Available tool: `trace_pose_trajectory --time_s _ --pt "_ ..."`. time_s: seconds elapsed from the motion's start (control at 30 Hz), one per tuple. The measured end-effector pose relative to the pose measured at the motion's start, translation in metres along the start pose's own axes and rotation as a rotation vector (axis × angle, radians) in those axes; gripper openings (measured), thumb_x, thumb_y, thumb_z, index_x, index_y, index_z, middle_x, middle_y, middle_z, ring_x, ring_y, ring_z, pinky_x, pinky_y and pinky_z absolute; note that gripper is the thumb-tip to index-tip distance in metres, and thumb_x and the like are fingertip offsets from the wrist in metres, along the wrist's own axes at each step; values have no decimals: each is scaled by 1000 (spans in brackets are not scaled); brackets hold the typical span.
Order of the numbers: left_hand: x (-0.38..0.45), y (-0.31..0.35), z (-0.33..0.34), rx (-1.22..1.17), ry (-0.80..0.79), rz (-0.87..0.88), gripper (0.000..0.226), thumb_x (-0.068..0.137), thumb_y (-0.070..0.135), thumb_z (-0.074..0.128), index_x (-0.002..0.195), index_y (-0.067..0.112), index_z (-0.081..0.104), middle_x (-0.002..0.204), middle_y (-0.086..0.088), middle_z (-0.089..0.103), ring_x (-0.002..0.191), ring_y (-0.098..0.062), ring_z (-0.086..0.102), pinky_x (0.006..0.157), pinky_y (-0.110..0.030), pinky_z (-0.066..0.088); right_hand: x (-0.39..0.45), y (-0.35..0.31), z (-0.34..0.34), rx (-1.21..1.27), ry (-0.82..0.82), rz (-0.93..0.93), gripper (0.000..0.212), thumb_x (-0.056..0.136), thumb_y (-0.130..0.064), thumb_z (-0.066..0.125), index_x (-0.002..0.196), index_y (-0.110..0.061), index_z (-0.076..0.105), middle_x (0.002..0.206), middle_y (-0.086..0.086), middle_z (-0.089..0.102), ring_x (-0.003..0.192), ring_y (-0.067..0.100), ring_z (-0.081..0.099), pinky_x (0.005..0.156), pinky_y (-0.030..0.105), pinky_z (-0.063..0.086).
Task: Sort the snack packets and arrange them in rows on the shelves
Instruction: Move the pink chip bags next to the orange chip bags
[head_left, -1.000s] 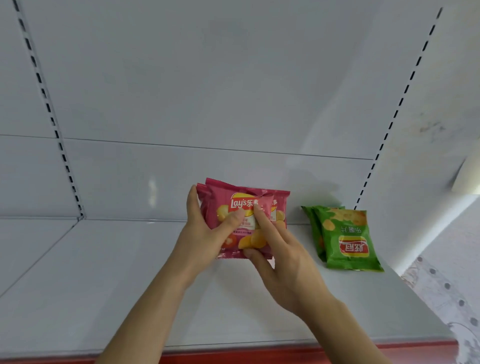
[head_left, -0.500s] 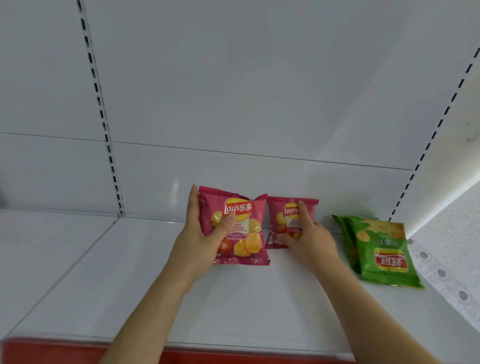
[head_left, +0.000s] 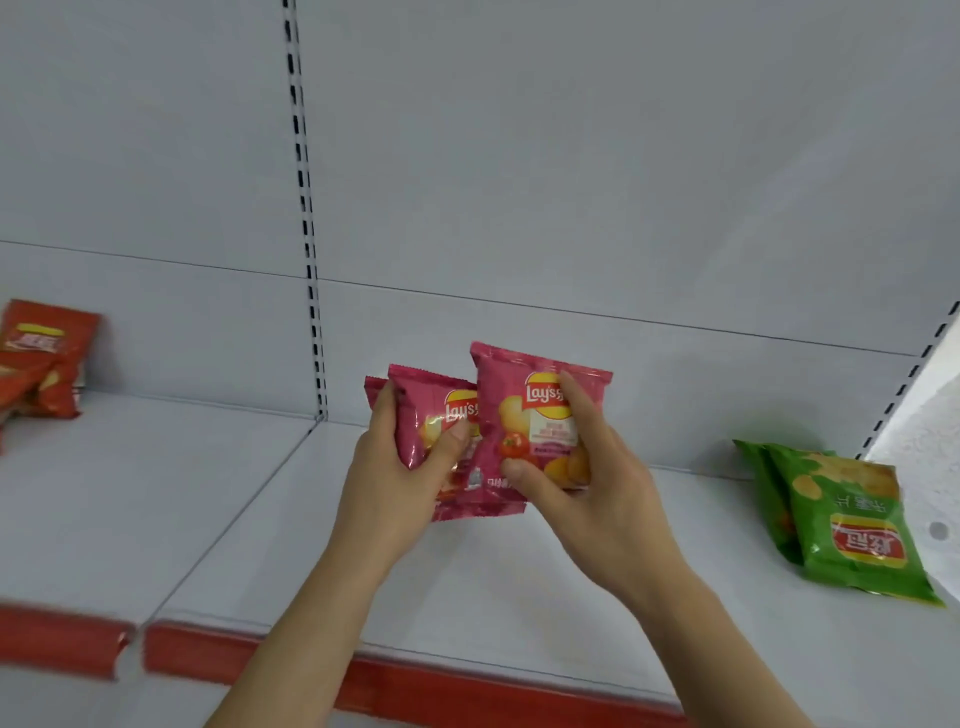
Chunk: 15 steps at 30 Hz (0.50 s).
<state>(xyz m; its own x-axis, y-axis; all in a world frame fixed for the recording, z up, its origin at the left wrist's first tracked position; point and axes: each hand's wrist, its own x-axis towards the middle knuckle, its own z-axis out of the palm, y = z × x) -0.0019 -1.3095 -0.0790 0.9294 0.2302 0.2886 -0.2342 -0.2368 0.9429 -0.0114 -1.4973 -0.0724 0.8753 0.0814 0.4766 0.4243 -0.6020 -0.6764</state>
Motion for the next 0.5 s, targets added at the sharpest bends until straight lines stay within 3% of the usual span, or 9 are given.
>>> trace_pose_trajectory --time_s 0.13,0.27,0.37,0.5 --pt "-11 7 -30 2 47 -6 21 89 59 53 107 57 43 98 32 60 74 26 60 56 -1 45 0 -16 26 21 -81 -51 86 80 -72 58 151 -59 10 127 -19 48 99 -12 57 86 16 50" --pt "-15 5 -71 -4 61 -26 24 99 42 61 106 59 46 103 28 65 82 14 68 65 -7 55 -1 -40 56 90 -118 -98 86 84 -69 55 153 -55 7 126 -18 43 100 -18 53 80 8 46" --pt "-16 -2 -110 5 100 -19 26 97 33 66 109 52 52 105 23 71 87 9 70 63 -5 50 -2 -64 87 166 -194 -113 76 90 -67 45 151 -60 1 129 -21 39 103 -9 57 87 15 47" --pt "-12 -17 -176 27 173 -23 27 97 33 68 110 50 52 101 21 72 81 14 68 59 -1 46 3 -102 140 184 -235 -168 65 97 -56 40 149 -64 2 129 -19 44 103 -2 59 86 12 46"
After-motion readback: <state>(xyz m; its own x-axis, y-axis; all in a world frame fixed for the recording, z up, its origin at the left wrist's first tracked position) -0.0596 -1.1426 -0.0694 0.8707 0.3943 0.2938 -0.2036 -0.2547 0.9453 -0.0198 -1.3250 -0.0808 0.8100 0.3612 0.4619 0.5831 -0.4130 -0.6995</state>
